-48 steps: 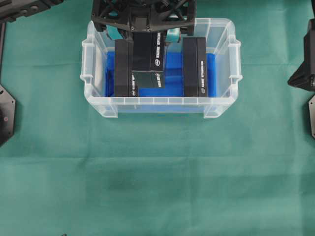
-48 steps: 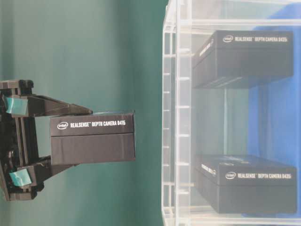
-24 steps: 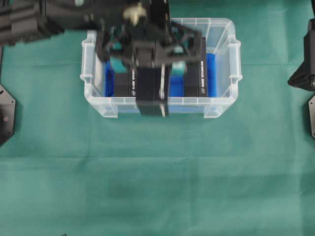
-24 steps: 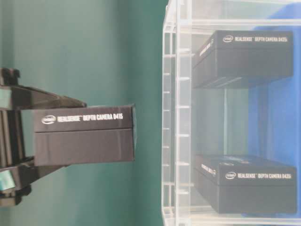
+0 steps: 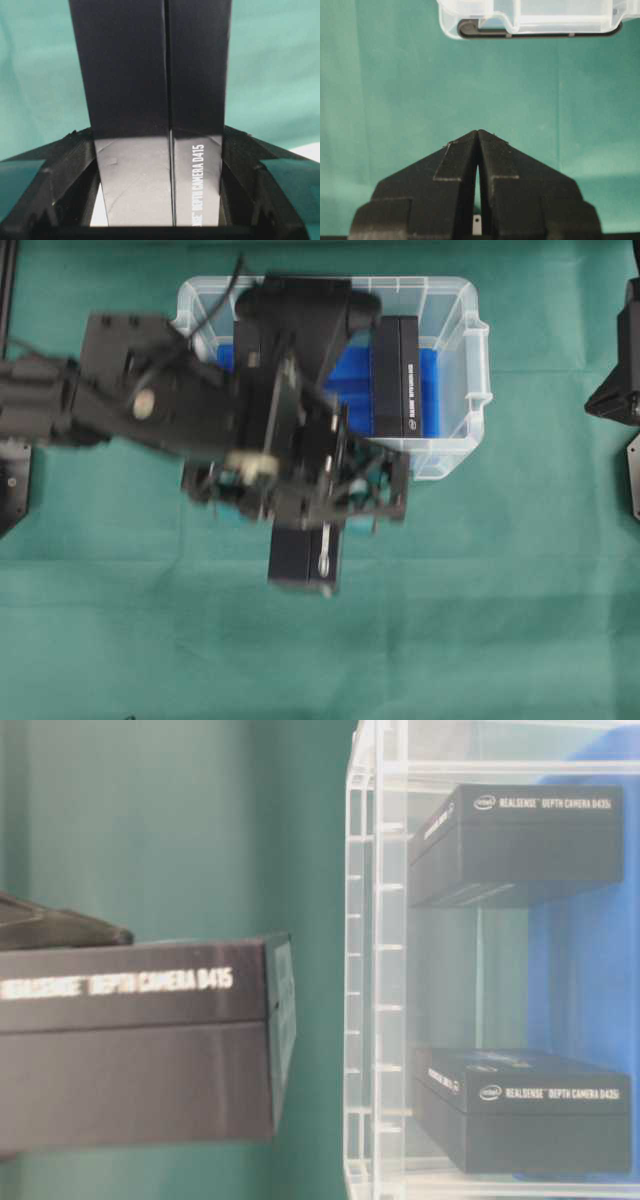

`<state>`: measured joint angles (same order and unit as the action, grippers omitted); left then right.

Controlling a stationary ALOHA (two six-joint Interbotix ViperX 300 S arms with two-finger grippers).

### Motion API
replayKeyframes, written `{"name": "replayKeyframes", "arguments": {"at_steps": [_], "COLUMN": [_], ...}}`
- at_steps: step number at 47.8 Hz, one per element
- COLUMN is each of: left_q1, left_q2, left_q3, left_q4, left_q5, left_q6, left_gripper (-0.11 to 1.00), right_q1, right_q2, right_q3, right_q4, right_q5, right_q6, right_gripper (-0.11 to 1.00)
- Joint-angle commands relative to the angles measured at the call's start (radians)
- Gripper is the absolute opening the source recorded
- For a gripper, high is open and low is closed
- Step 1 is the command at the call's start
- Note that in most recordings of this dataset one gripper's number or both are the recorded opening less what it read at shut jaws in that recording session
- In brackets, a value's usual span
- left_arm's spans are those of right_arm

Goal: Take the box out of the case with the left arm.
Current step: 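Carry the held box out of the case toward the front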

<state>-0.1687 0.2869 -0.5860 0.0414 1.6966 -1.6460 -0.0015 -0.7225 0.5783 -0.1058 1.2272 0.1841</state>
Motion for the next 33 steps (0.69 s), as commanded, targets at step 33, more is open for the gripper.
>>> {"name": "replayKeyframes", "arguments": {"at_steps": [33], "left_q1": [-0.078], "left_q2": [-0.066], "left_q3": [0.04], "left_q4": [0.012], "left_q5": [-0.035], "left_q6": [-0.089], "left_gripper": [0.61], "right_q1": [-0.002], "right_q2": [-0.002], "right_q3": [-0.012], "right_q4": [0.0], "right_q5": [-0.002], "right_q6": [0.002], "right_gripper": [0.03]}}
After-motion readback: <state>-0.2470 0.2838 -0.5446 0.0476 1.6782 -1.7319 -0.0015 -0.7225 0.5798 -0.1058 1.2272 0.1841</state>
